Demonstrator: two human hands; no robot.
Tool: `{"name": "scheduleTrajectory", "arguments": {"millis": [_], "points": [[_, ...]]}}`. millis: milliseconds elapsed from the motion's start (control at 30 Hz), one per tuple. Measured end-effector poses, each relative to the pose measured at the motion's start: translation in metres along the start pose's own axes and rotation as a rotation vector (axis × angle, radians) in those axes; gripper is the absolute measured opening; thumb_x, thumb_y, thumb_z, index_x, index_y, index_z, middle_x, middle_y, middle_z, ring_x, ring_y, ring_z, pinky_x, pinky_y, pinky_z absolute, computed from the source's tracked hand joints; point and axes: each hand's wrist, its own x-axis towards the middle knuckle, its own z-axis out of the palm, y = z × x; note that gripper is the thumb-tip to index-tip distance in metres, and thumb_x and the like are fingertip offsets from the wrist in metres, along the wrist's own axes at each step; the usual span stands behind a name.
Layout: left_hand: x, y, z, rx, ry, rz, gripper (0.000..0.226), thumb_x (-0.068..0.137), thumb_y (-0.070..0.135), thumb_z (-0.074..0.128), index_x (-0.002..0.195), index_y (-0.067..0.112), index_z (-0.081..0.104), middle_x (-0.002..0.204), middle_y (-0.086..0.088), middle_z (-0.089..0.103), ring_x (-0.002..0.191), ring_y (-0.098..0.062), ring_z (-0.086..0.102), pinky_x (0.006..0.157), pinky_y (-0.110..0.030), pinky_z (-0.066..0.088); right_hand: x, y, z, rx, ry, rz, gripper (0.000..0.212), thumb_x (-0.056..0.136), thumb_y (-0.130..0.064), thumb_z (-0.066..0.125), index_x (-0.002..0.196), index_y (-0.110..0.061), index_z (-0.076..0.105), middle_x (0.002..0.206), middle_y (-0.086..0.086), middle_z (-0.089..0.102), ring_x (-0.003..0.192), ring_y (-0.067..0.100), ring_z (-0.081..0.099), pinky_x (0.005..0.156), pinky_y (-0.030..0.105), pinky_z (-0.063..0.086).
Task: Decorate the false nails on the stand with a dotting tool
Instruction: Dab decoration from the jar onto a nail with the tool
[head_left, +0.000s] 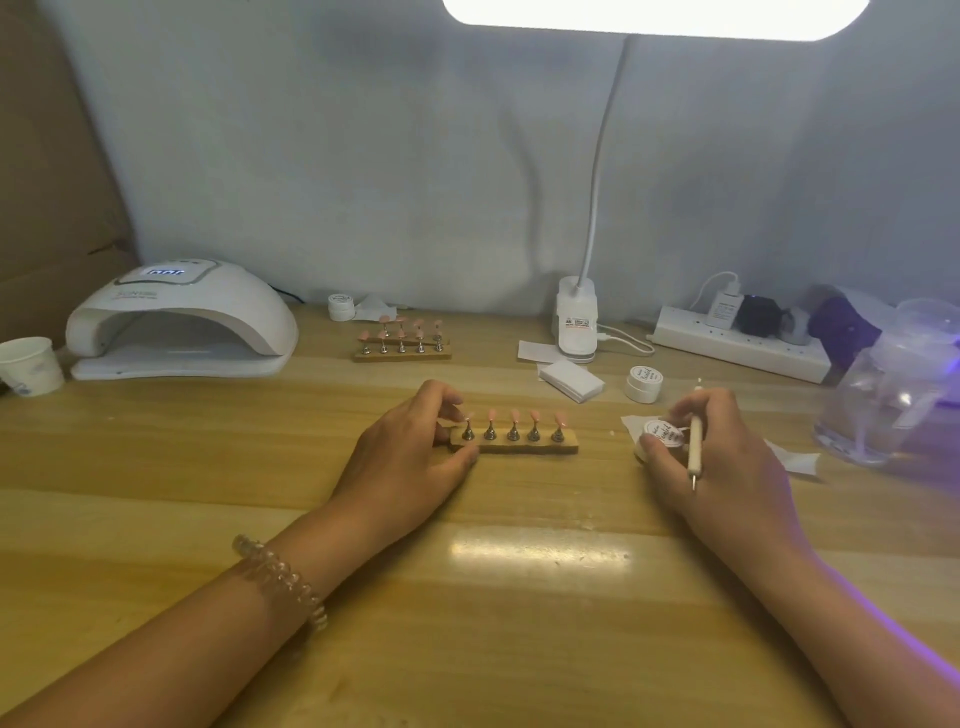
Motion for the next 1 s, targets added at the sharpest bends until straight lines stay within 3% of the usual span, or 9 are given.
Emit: {"name": "scheduleTrajectory", "arguments": {"millis": [100, 167, 300, 400, 600, 767, 900, 1000], "points": [[-0.005, 0.008, -0.001, 0.049, 0.108, 0.092, 0.047, 0.080, 0.041, 0.074, 0.116, 0.025, 0.048, 0.110, 0.014, 0.048, 0.091, -0.005, 0.049, 0.075, -0.017, 0.040, -0.005, -0.011, -0.005, 0.102, 0.034, -0.067, 0.035, 0.086, -0.032, 0.071, 0.106, -0.014, 0.050, 0.092, -0.004, 0.063, 0.078, 0.021, 0.062, 0.062, 0.035, 0.044], [-0.012, 0.019, 0.000, 0.014, 0.097, 0.187, 0.046, 0.075, 0.052, 0.070, 0.109, 0.028, 0.050, 0.104, 0.017, 0.049, 0.085, -0.002, 0.048, 0.069, -0.012, 0.036, -0.013, -0.027, -0.004, 0.301, -0.004, -0.060, 0.039, 0.082, -0.042, 0.069, 0.105, -0.019, 0.049, 0.092, -0.009, 0.065, 0.078, 0.008, 0.065, 0.063, 0.028, 0.050], [-0.027, 0.036, 0.013, -0.180, -0.116, 0.221, 0.047, 0.069, 0.066, 0.063, 0.102, 0.035, 0.053, 0.098, 0.019, 0.060, 0.082, -0.003, 0.058, 0.070, -0.030, 0.051, -0.031, -0.051, 0.009, 0.523, -0.141, -0.092, 0.044, 0.075, -0.052, 0.067, 0.102, -0.024, 0.048, 0.094, -0.016, 0.066, 0.082, 0.003, 0.069, 0.067, 0.021, 0.056], [-0.025, 0.035, 0.016, -0.291, -0.100, 0.207, 0.033, 0.077, 0.054, 0.066, 0.099, 0.030, 0.061, 0.091, 0.019, 0.065, 0.076, -0.008, 0.062, 0.067, -0.036, 0.053, -0.033, -0.053, 0.013, 0.546, -0.173, -0.134, 0.043, 0.076, -0.046, 0.070, 0.102, -0.020, 0.049, 0.093, -0.016, 0.066, 0.082, 0.004, 0.069, 0.065, 0.019, 0.055], [-0.015, 0.025, 0.014, -0.409, -0.249, 0.243, 0.019, 0.084, 0.027, 0.078, 0.101, 0.021, 0.073, 0.084, 0.021, 0.066, 0.064, -0.003, 0.055, 0.059, -0.016, 0.041, -0.031, -0.051, 0.010, 0.550, -0.244, -0.121, 0.039, 0.081, -0.041, 0.071, 0.103, -0.017, 0.050, 0.090, 0.001, 0.072, 0.081, 0.014, 0.073, 0.073, 0.046, 0.058], [-0.011, 0.019, 0.010, -0.510, -0.345, 0.262, 0.017, 0.087, 0.024, 0.074, 0.103, 0.017, 0.074, 0.069, 0.027, 0.061, 0.054, 0.004, 0.047, 0.054, -0.006, 0.034, -0.031, -0.051, 0.009, 0.523, -0.259, -0.171, 0.033, 0.084, -0.038, 0.070, 0.104, -0.019, 0.051, 0.095, -0.002, 0.070, 0.088, 0.013, 0.070, 0.075, 0.044, 0.056], [-0.010, 0.019, 0.006, -0.453, -0.368, 0.292, 0.025, 0.089, 0.033, 0.070, 0.112, 0.023, 0.074, 0.075, 0.029, 0.062, 0.059, 0.003, 0.051, 0.056, -0.009, 0.036, -0.031, -0.050, 0.006, 0.546, -0.283, -0.193, 0.032, 0.087, -0.032, 0.068, 0.109, -0.015, 0.053, 0.102, 0.000, 0.070, 0.096, 0.015, 0.069, 0.081, 0.044, 0.055], [-0.013, 0.019, 0.006, -0.290, -0.289, 0.358, 0.033, 0.089, 0.050, 0.065, 0.116, 0.034, 0.071, 0.084, 0.027, 0.060, 0.069, -0.002, 0.052, 0.061, -0.019, 0.041, -0.031, -0.051, 0.005, 0.572, -0.264, -0.187, 0.039, 0.083, -0.038, 0.069, 0.109, -0.015, 0.052, 0.101, -0.003, 0.070, 0.095, 0.014, 0.070, 0.079, 0.044, 0.056]]}}
